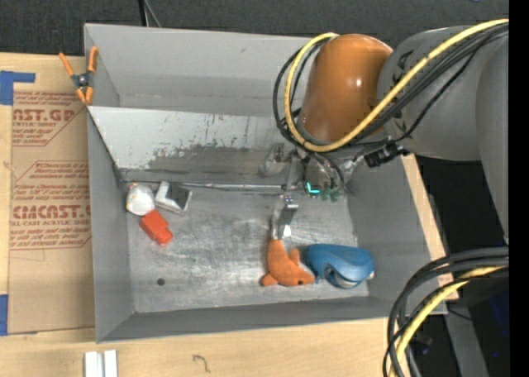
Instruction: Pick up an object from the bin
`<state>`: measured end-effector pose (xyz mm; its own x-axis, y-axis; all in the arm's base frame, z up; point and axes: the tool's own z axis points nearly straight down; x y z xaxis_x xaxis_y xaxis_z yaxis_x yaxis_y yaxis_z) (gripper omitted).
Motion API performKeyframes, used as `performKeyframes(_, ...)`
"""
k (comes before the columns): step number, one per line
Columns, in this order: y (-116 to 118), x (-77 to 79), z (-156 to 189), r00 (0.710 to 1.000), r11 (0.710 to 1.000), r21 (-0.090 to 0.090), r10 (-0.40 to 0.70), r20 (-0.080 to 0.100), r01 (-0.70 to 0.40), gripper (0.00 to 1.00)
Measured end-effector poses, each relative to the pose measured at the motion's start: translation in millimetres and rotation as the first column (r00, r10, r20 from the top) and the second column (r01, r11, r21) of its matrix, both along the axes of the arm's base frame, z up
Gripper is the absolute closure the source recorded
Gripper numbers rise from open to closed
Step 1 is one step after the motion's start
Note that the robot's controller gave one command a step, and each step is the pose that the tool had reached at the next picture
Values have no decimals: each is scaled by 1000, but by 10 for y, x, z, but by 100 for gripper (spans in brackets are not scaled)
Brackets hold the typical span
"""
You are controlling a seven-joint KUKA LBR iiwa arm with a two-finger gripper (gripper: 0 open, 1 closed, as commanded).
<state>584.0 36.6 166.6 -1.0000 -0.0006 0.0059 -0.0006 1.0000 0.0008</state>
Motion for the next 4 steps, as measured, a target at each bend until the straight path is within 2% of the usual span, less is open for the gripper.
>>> performKeyframes(1,0,2,21,1000,1000,0,0,2,0,0)
performKeyframes(2,-209,-79,-516,998,998,-1,64,13,-64,0)
performKeyframes(3,-399,-186,-746,941,941,1,339,4,-339,100)
performKeyframes(4,-399,-186,-746,941,941,1,339,4,-339,100)
